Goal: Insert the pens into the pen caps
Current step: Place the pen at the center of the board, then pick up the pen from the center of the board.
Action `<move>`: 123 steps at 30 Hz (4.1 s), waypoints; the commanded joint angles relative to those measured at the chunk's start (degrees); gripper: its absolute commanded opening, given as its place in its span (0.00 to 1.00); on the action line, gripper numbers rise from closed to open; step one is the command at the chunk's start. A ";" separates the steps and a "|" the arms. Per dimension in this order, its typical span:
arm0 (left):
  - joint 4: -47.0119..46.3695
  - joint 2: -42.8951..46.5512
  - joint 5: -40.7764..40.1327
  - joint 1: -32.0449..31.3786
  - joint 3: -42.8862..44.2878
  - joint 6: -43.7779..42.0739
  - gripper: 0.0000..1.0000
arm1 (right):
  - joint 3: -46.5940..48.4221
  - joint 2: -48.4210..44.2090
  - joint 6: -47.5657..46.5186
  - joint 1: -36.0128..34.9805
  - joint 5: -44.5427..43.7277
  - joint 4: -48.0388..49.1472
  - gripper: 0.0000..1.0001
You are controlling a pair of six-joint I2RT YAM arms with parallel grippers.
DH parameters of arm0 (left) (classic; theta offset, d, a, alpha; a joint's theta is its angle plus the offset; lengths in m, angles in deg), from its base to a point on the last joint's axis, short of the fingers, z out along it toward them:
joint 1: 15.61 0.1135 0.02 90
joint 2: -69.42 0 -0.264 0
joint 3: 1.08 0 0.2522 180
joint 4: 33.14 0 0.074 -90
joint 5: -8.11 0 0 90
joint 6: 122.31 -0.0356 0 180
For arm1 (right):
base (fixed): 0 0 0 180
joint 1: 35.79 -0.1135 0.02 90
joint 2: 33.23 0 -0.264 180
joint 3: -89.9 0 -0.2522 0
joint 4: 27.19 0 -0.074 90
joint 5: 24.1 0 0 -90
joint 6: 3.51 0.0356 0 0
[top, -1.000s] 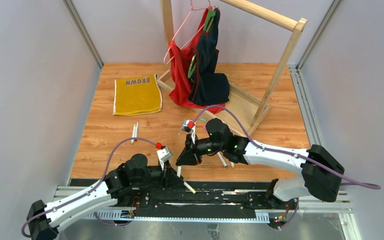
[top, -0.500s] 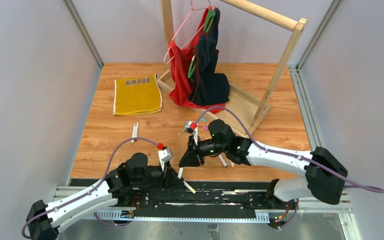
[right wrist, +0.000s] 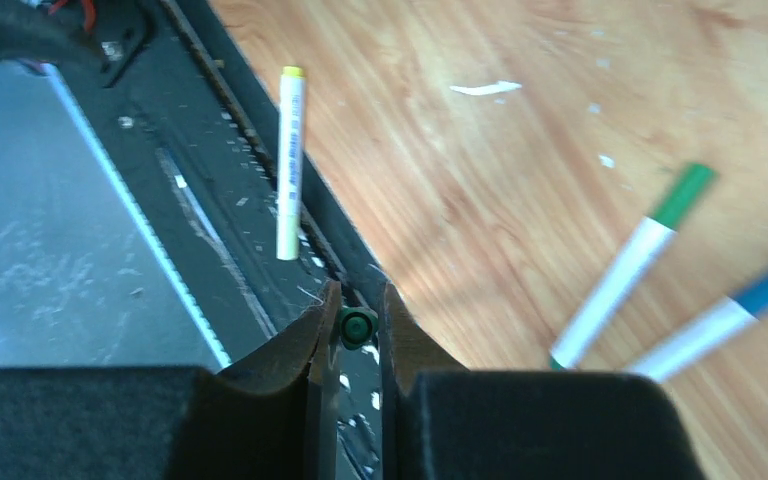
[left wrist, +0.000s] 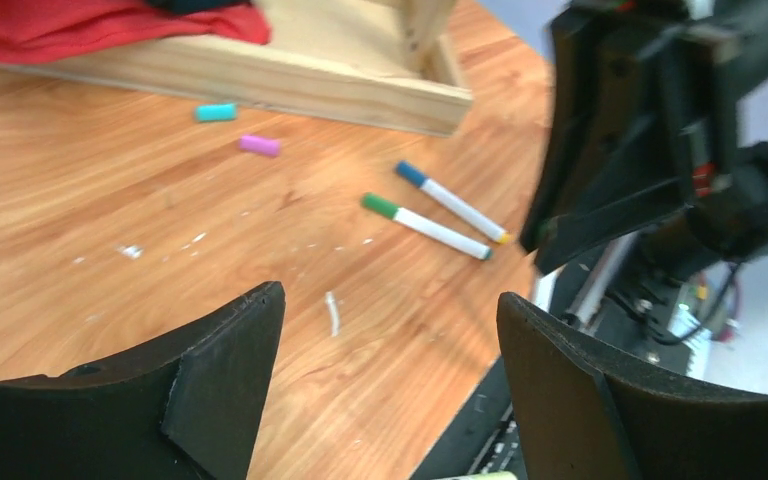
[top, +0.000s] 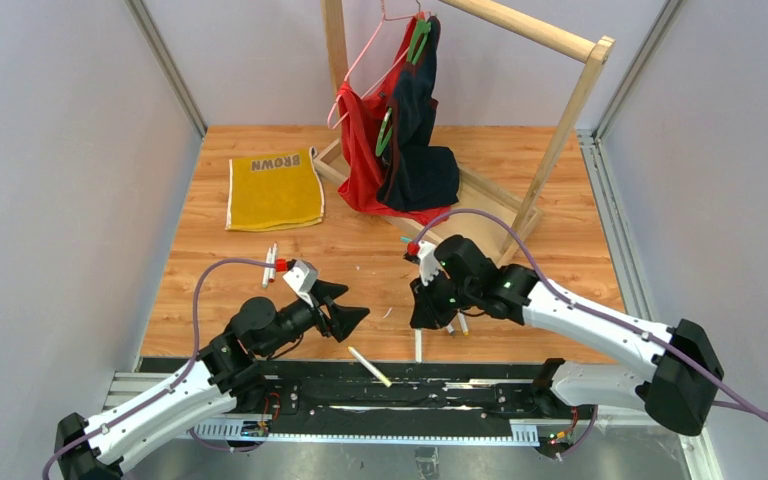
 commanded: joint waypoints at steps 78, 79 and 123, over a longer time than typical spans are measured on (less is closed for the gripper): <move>18.34 -29.23 -17.92 42.82 13.48 5.51 0.62 | -2.58 -6.35 -8.63 24.70 -5.13 1.54 0.48; 18.55 -30.43 -18.44 43.92 13.76 5.43 0.63 | -3.34 -7.51 -8.28 24.70 -4.31 2.44 0.48; 22.49 -58.45 -13.12 50.92 26.59 0.99 0.33 | -8.45 -13.73 -5.48 24.71 -0.44 6.78 0.44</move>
